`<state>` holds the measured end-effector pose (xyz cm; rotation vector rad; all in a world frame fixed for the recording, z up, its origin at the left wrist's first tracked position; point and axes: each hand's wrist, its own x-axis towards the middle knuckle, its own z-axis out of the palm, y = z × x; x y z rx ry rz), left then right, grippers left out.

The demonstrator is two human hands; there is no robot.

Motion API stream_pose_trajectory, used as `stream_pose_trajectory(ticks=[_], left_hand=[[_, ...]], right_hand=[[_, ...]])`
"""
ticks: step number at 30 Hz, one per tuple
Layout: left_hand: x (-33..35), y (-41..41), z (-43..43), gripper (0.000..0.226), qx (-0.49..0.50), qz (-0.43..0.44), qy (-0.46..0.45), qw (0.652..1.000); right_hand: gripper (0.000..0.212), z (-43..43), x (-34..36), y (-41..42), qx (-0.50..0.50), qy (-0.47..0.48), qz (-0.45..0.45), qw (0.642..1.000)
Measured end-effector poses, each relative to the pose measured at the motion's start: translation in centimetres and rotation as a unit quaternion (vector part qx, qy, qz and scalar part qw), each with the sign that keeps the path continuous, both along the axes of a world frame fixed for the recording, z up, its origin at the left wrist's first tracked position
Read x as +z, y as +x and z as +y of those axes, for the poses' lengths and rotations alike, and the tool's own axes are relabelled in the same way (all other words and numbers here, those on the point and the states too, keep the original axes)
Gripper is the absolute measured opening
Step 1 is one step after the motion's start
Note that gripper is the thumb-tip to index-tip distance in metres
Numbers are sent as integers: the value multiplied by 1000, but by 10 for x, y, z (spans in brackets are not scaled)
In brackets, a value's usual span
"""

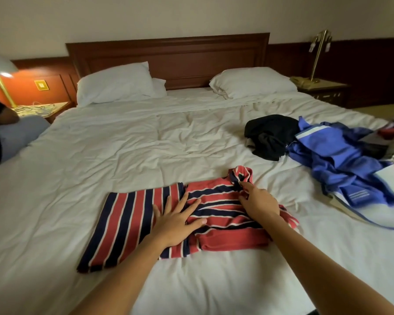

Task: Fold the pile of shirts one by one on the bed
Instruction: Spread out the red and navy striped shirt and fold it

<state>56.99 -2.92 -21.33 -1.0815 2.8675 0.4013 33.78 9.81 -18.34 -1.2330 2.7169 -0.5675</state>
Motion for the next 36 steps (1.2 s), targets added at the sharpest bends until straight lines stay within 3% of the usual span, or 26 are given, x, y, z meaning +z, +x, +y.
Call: stream_pose_trajectory(ticks=[4,6,8,12,14,16,20,22,24,26,30,36], left_hand=[[9,18,-13,69,20,58,57,996],[17,43,-27,69,69,128,88,985],[23,80,-43,72,141,246,149,947],[35,147,-71,80,275,465,345,767],[40,172,-80,74,299,523,447,662],[44,190,-82,74,298,528,515,606],[37,200,-74,67,286,483,543,625],[36,193,-68,71,278,457,515,670],[37,182,-63,83,272,433,467,721],[40,170,-61,93,288,413,405,763],[37,146,-60,88,286,384,310,822],[72,143,-74,60,262,527,297,752]], right_hand=[[42,-4,32,12,10,-47,61,997],[35,-14,61,30,35,-48,126,990],[29,-33,90,64,69,-38,197,977],[40,-77,127,179,207,19,236,949],[54,-91,133,238,320,84,153,931],[55,-100,139,272,397,122,52,908],[50,-105,135,258,389,-2,-91,917],[51,-103,107,226,328,-31,-33,943],[56,-96,61,197,264,37,31,963],[57,-87,12,179,238,97,49,965],[58,-85,-23,171,249,70,54,964],[55,-90,12,159,290,73,26,954]])
